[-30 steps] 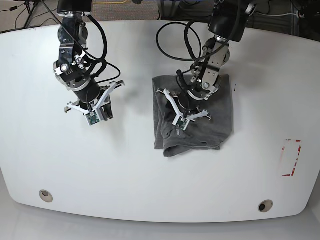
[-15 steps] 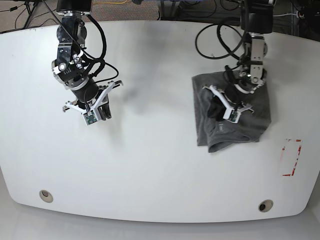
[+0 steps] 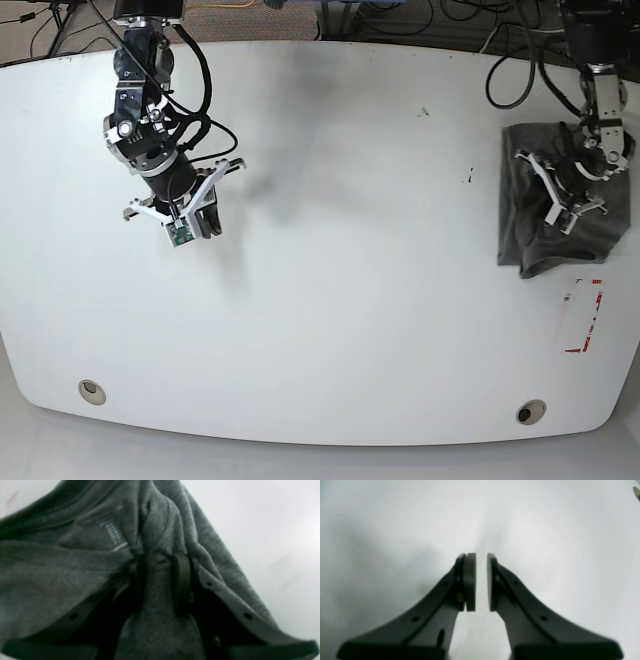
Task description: Layout the t-shirt on the table in an organized manner, then fold the t-shirt properly
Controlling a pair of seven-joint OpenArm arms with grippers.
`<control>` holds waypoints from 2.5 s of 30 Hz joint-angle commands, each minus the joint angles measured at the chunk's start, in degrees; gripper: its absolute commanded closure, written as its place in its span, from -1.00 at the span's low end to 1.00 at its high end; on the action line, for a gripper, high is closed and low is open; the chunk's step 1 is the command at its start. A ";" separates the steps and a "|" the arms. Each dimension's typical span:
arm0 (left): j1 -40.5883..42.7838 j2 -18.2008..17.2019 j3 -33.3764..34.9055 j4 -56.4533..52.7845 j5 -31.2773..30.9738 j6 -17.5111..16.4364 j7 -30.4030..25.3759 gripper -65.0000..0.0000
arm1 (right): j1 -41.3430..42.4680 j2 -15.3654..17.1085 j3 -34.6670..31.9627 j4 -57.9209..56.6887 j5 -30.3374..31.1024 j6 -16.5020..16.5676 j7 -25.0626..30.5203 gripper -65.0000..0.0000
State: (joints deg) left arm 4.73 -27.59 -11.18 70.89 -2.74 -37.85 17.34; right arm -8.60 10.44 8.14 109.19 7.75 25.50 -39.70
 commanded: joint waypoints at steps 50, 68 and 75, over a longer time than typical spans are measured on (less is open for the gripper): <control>12.98 27.90 -2.58 25.77 8.41 21.01 -24.77 0.46 | -10.87 -4.15 6.14 -8.57 -19.31 -2.95 38.16 0.80; 54.83 35.11 -0.56 39.92 9.03 20.83 -24.77 0.47 | -43.66 -3.89 7.37 1.54 -4.54 -2.86 38.16 0.80; 65.73 33.88 -0.47 39.22 9.03 20.83 -24.77 0.47 | -54.21 -3.89 8.52 1.36 0.30 -2.86 38.25 0.80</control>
State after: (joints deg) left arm 67.55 7.05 -11.92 109.65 6.85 -16.58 -6.02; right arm -59.02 6.22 16.14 109.82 6.37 22.83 -3.01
